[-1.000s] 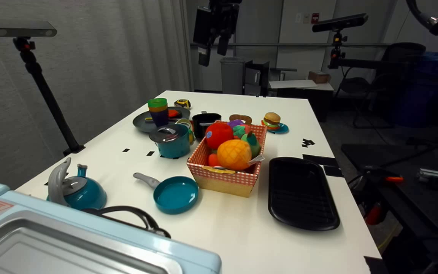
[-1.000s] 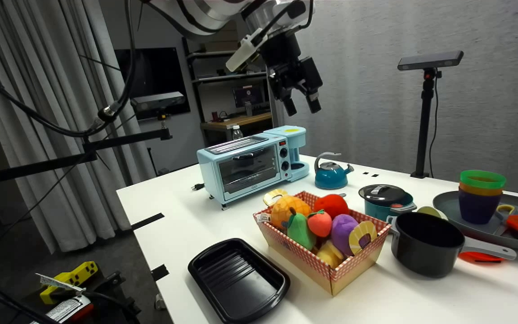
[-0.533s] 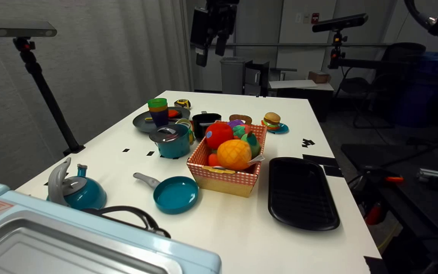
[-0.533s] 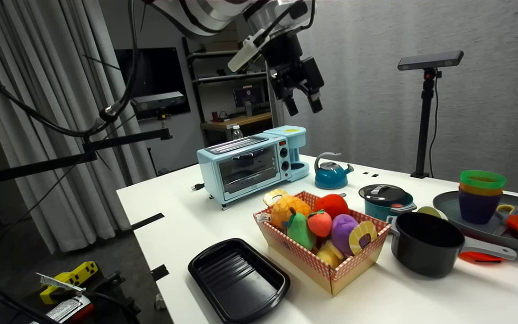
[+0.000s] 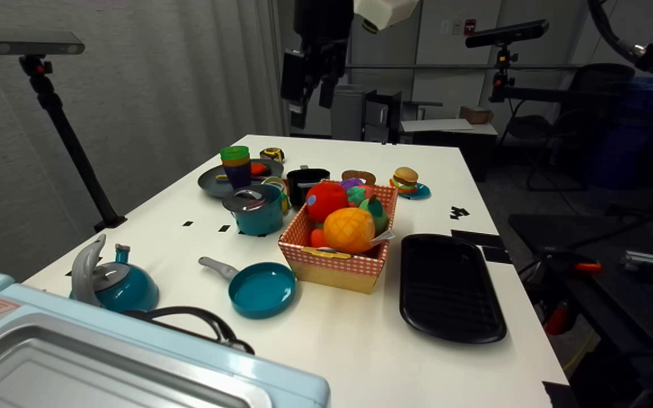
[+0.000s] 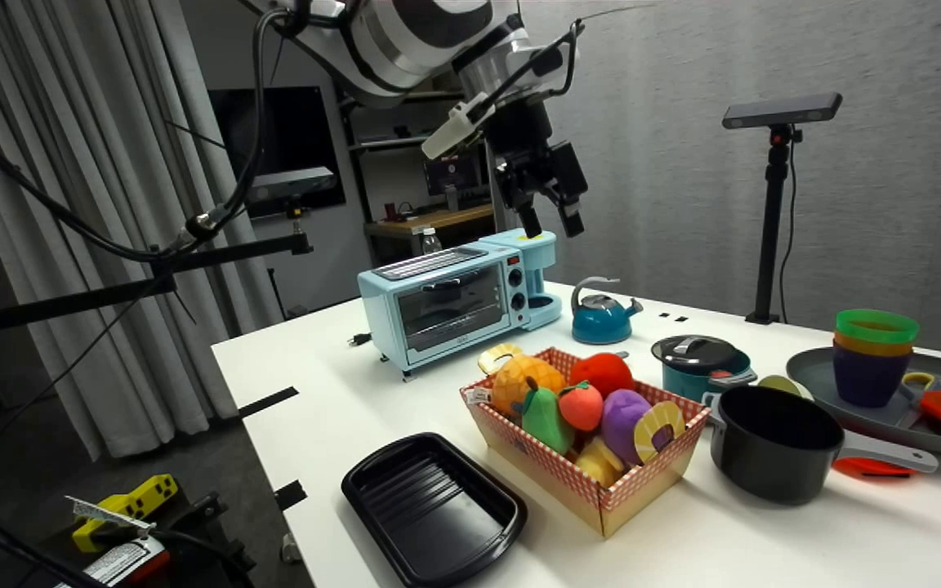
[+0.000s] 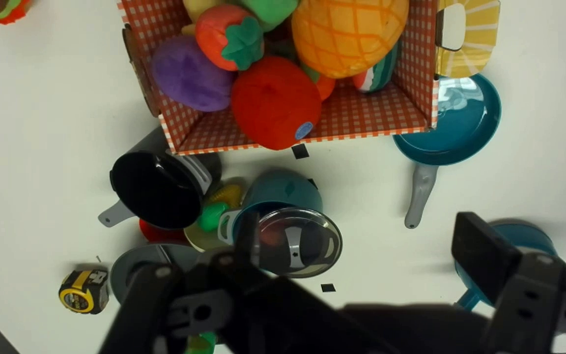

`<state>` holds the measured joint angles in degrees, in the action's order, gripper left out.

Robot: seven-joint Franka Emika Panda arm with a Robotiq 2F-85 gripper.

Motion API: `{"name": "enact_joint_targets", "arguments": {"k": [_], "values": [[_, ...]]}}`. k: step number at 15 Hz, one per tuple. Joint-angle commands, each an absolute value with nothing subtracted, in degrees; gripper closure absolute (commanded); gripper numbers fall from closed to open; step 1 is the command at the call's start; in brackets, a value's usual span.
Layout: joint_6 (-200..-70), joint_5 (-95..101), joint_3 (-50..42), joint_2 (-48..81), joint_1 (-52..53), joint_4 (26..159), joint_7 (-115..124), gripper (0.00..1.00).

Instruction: Transfer the lid from the pot to the pan

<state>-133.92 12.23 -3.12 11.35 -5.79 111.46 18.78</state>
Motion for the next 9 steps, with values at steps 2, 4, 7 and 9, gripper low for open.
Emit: {"name": "enact_joint_targets", "arguments": {"k": [2,4,7,9], "values": [[-137.3,13.7,-6.2,20.2,-3.6,105.0,22.8,0.00],[-139.0,14.2,-7.8,23.2,-2.9,102.9,24.4,0.00],[-141.3,13.8,-10.1,27.0,-2.2,100.6,25.8,0.00],[-142.6,12.3,-10.8,28.8,-2.4,99.5,25.7,0.00]]}}
